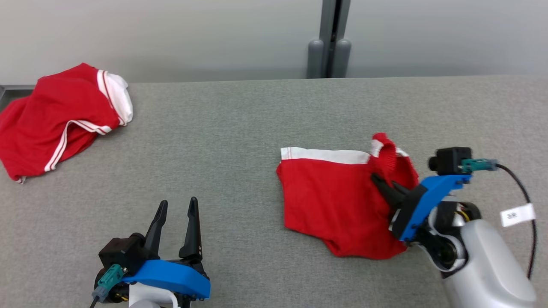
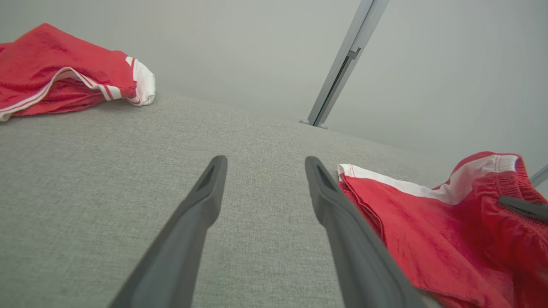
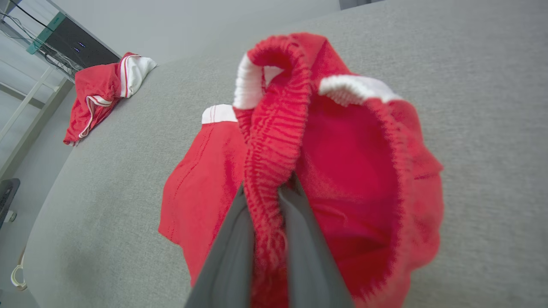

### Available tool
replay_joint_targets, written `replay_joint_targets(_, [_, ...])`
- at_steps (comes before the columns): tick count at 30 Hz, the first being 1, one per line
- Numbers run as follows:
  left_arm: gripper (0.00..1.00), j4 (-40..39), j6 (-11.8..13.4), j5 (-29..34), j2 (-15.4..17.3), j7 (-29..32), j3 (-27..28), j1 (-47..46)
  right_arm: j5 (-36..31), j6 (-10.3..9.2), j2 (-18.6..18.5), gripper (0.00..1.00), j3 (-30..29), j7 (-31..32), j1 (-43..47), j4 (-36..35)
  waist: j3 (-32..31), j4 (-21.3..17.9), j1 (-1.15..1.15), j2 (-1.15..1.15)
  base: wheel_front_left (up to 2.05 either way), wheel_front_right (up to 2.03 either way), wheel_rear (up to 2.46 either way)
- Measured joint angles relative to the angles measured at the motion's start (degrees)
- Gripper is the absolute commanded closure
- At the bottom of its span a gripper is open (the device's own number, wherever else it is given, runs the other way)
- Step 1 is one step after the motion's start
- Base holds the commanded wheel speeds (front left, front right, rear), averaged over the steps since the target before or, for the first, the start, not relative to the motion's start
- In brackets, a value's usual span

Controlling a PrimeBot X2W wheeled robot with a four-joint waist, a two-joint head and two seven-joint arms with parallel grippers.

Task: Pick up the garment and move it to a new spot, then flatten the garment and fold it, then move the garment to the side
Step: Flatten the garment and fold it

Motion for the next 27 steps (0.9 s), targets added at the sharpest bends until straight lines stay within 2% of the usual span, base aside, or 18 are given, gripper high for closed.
replay_joint_targets(6, [0.00,-0.1,0.1,0.0,-0.1,0.0,-0.2,-0.3,0.3,0.00,3.8,1.00,4.2,-1.4,-2.7,1.9,0.2,2.9,0.00,0.00,0.00,0.00,0.00])
replay_joint_targets(12, [0.00,0.3,0.0,-0.1,-0.8,-0.1,-0.4,-0.5,0.1,0.00,5.1,0.98,7.2,-3.2,-5.4,8.1,0.9,5.7,0.00,0.00,0.00,0.00,0.00])
replay_joint_targets(13, [0.00,0.5,0.0,-0.2,-0.9,-0.1,-0.4,-0.5,0.0,0.00,5.2,0.76,7.4,-3.8,-5.7,9.3,1.1,6.1,0.00,0.00,0.00,0.00,0.00])
replay_joint_targets(14, [0.00,0.6,0.0,-0.2,-1.0,-0.1,-0.4,-0.5,-0.1,0.00,5.2,0.41,7.5,-4.3,-6.1,10.4,1.2,6.5,0.00,0.00,0.00,0.00,0.00])
replay_joint_targets(15, [0.00,0.8,0.0,-0.2,-1.0,-0.1,-0.4,-0.5,-0.1,0.00,5.3,0.00,7.8,-4.9,-6.6,11.5,1.3,6.7,0.00,0.00,0.00,0.00,0.00])
replay_joint_targets(22, [0.00,1.5,-0.2,-0.2,-1.3,-0.6,-0.3,-0.6,5.5,0.00,5.4,0.00,14.3,-9.0,-9.0,12.8,1.2,6.6,0.00,0.00,0.00,0.00,0.00])
replay_joint_targets(27, [0.00,1.5,-0.6,0.4,-1.3,-0.7,-0.4,-1.5,2.8,0.00,5.4,0.00,15.7,-14.5,-10.3,13.0,0.8,5.3,0.00,0.00,0.00,0.00,0.00])
